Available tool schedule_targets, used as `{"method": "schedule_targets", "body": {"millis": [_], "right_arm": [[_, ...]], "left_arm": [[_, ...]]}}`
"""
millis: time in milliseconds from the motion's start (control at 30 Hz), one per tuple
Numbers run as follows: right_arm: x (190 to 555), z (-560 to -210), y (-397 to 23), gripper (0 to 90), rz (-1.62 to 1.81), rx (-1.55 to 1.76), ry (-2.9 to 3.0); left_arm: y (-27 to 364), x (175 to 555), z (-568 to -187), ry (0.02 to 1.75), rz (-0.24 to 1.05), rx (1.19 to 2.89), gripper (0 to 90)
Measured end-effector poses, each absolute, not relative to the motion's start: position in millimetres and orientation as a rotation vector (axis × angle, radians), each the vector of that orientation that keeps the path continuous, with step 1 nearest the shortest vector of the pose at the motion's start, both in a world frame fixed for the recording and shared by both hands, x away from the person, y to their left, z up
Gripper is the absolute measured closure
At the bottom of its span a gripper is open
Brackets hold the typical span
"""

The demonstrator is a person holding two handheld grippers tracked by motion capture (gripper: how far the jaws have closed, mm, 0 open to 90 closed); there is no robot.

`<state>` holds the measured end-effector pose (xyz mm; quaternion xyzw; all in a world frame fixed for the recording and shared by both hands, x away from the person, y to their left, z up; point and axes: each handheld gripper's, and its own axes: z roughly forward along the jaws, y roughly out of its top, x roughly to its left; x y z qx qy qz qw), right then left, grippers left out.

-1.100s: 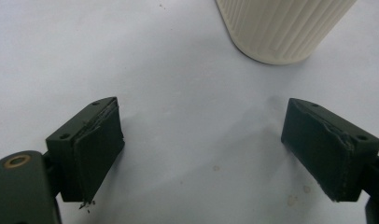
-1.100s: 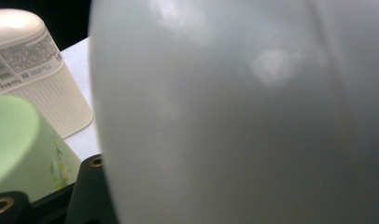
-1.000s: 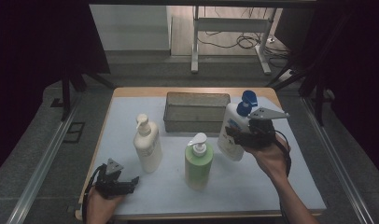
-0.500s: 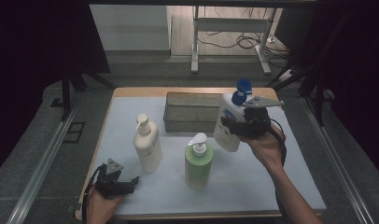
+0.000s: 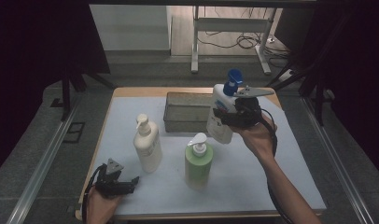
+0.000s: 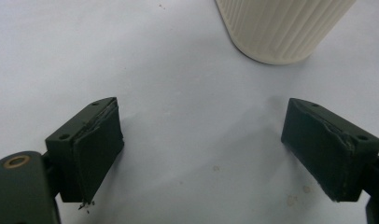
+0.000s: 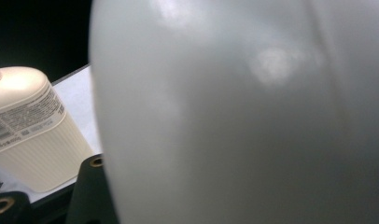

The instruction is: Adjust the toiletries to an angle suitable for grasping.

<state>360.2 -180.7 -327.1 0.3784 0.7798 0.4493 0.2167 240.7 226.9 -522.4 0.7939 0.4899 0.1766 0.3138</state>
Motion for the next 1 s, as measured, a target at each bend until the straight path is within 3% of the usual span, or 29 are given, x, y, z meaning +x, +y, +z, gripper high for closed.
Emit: {"method": "schedule_targets", "body": {"millis": [1000], "right_arm": [[409.5,-329.5,-145.0,40.6,1.248,1.071,2.133]], "left_arm": [[227.1,240.6,-522.8,1.290,0.466,2.090,12.1]]}}
